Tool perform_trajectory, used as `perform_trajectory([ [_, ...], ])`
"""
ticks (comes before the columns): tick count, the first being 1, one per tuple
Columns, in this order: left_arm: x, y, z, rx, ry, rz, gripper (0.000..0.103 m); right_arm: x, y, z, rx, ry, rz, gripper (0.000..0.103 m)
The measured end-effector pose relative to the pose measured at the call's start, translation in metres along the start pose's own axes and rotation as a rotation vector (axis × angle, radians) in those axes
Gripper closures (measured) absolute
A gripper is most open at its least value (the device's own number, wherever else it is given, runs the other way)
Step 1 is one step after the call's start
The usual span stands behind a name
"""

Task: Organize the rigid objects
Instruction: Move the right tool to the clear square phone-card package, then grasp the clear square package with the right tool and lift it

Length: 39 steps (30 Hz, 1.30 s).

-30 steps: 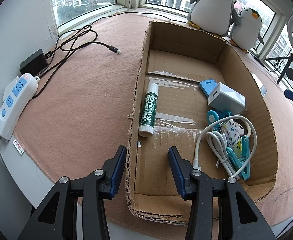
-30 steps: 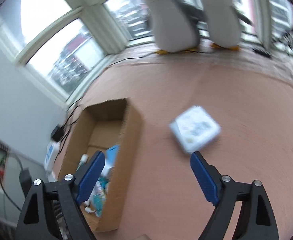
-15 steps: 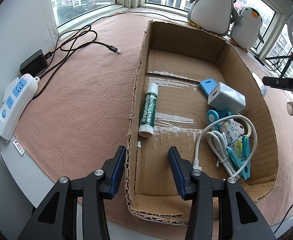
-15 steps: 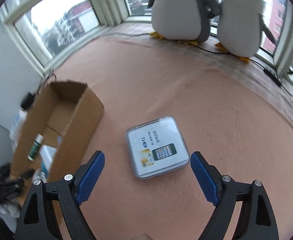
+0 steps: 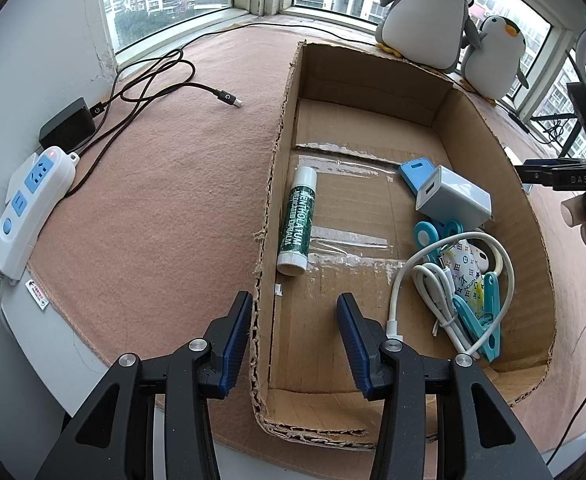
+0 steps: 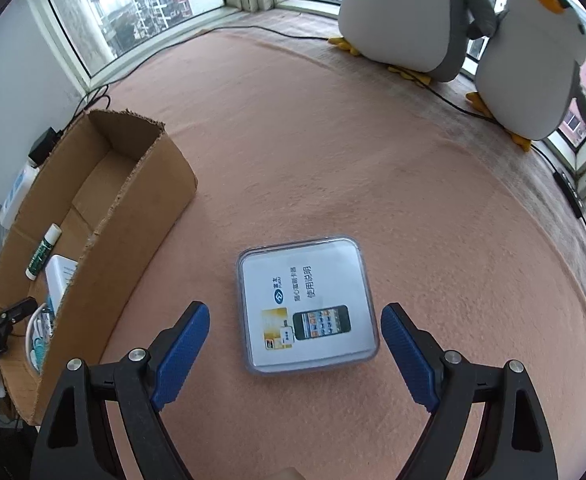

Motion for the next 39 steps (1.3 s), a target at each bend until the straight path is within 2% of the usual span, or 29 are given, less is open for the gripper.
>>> perform_trajectory([
  [8,0.000,0.000,-0.001,0.002,-0.005,0.000,0.055,-0.009,-0.018,0.005,0.021,0.063,0.067,0.018],
  [15,0.001,0.000,-0.001,0.006,-0.003,0.000,0.055,-0.007,-0.032,0.004,0.017,0.064,0.134,0.018],
  [23,0.000,0.000,-0.001,0.006,-0.004,0.001,0.055,-0.010,-0.036,0.002,0.018,0.059,0.142,0.019],
  [25,0.000,0.000,-0.001,0.007,-0.003,0.001,0.055,-0.014,-0.038,0.001,0.018,0.060,0.144,0.023],
  [29,0.000,0.000,-0.001,0.007,-0.003,0.000,0.055,-0.018,-0.036,-0.003,0.018,0.046,0.142,0.036],
  [39,0.000,0.000,-0.002,0.007,-0.002,0.001,0.055,-0.009,-0.029,-0.001,0.038,-0.012,0.115,0.036],
])
Point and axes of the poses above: each gripper's, at about its wrist camera, not at the fingertips, and y roughly against the way its jaws point, z to its left, x to its underside, the point moved 5 cm from there along -y, roughly the way its jaws point, and after that the axes turned 10 degrees about y, right-handed, at the moved point
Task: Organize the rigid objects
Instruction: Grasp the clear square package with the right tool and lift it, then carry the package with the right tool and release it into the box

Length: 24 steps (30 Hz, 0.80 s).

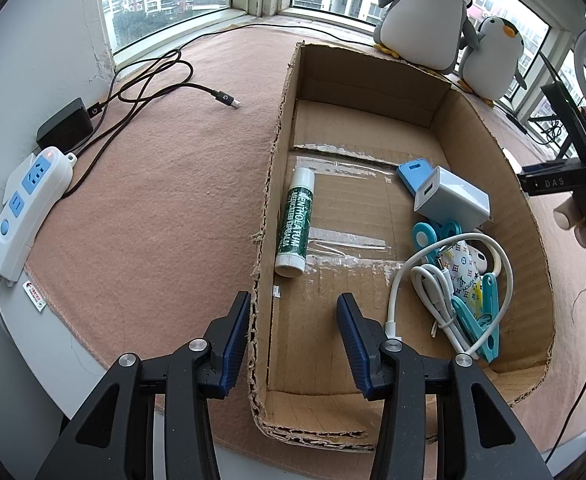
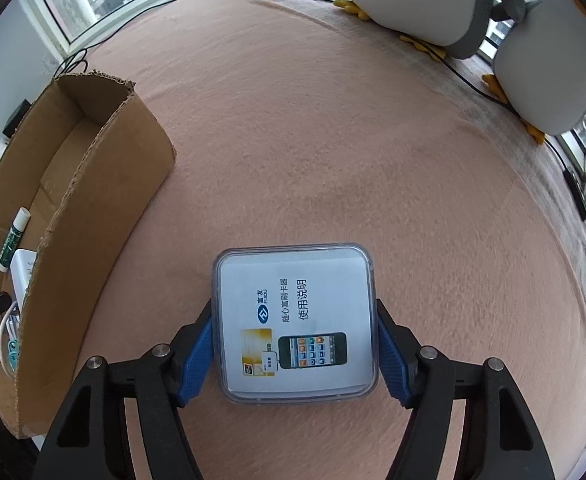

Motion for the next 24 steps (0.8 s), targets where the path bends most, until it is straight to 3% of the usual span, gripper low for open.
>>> perform_trajectory([
  [13,-0.001,0.000,-0.001,-0.005,-0.005,-0.001,0.055,0.044,0.036,-0.008,-0.133,-0.260,-0.144,0.036],
  [18,-0.002,0.000,-0.001,-0.010,-0.007,-0.003,0.055,0.052,0.065,0.006,-0.156,-0.266,-0.211,0.036],
  [24,-0.002,0.000,-0.001,-0.009,-0.004,-0.003,0.055,0.036,0.102,0.049,-0.186,-0.186,-0.297,0.036],
])
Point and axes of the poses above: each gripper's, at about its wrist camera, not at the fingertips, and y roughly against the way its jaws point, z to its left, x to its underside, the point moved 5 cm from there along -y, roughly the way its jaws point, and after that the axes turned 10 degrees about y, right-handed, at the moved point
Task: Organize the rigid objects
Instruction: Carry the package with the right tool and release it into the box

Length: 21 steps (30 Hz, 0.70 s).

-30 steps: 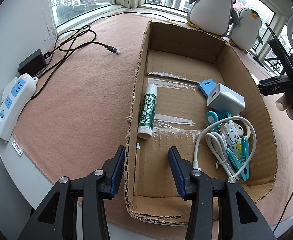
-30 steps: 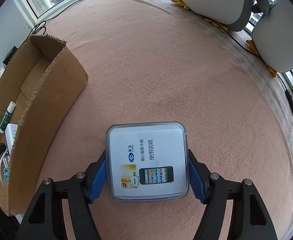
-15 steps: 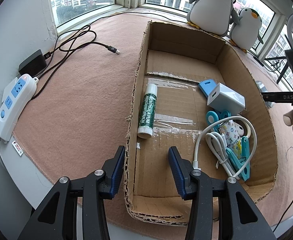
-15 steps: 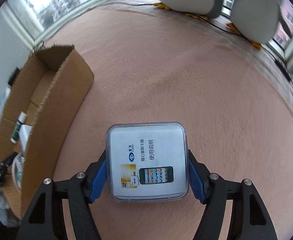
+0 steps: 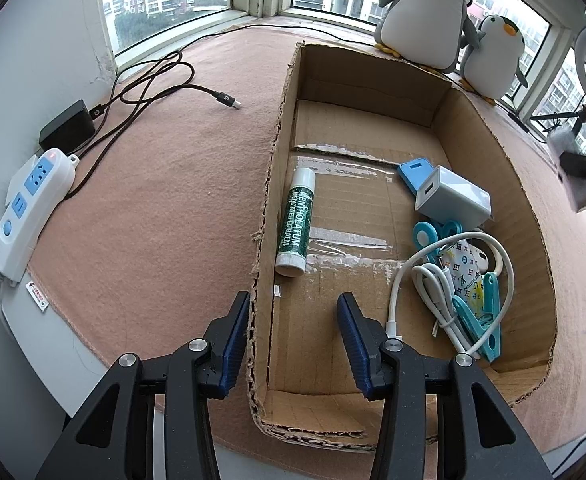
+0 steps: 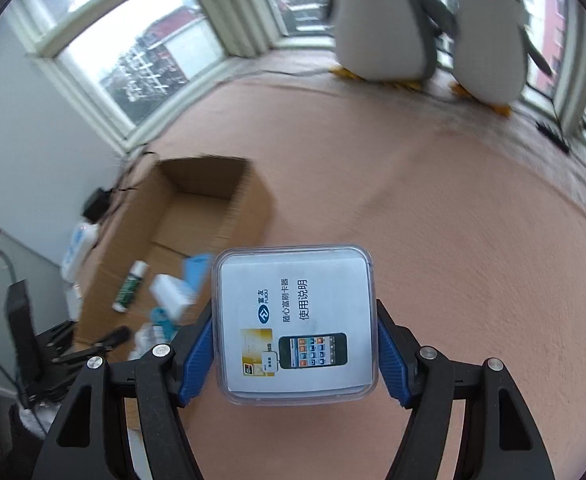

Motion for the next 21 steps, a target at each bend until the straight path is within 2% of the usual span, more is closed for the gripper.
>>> perform_trajectory([
  [4,0.000,0.000,0.001,0.000,0.001,0.000,0.055,-0.011,-0.002,0.047,-0.027,0.092,-0.017,0.036],
  [10,0.000,0.000,0.001,0.000,0.000,-0.001,0.055,-0.022,-0.017,0.095,-0.078,0.173,-0.007,0.036],
  [17,0.000,0.000,0.001,0.001,0.001,-0.001,0.055,-0.028,-0.042,0.124,-0.079,0.241,0.050,0.036],
  [21,0.000,0.000,0.001,0.001,0.000,-0.001,0.055,-0.028,-0.060,0.132,-0.052,0.281,0.095,0.036],
])
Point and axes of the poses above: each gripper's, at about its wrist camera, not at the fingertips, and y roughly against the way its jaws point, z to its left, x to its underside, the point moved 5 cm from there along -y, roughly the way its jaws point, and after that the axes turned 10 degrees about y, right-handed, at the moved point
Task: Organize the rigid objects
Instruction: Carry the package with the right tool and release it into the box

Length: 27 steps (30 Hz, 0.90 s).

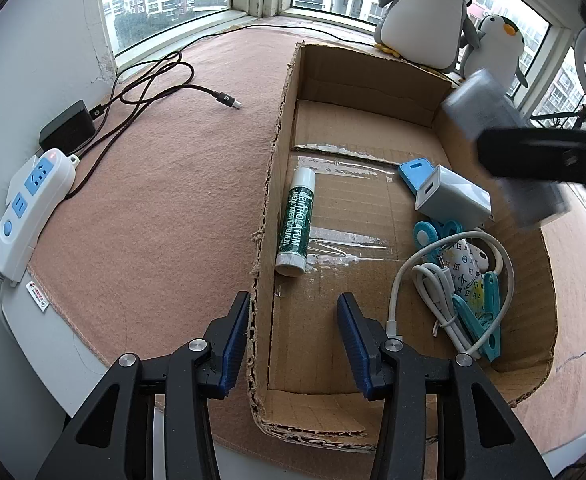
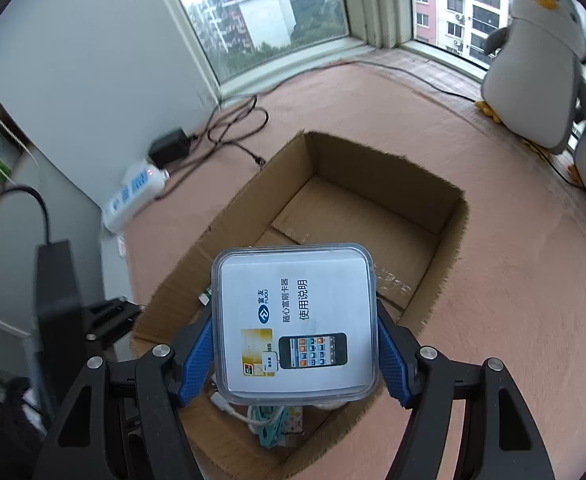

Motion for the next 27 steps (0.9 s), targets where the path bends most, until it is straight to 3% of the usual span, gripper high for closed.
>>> perform_trajectory([
  [15,0.000,0.000,0.000,0.000,0.000,0.000,0.055,-0.007,-0.034,0.009,0.039,0.056,0.063,0.036],
  [27,0.000,0.000,0.001,0.001,0.000,0.000,0.055,-0.012,-0.034,0.014,0.064,0.074,0.041,0.034],
])
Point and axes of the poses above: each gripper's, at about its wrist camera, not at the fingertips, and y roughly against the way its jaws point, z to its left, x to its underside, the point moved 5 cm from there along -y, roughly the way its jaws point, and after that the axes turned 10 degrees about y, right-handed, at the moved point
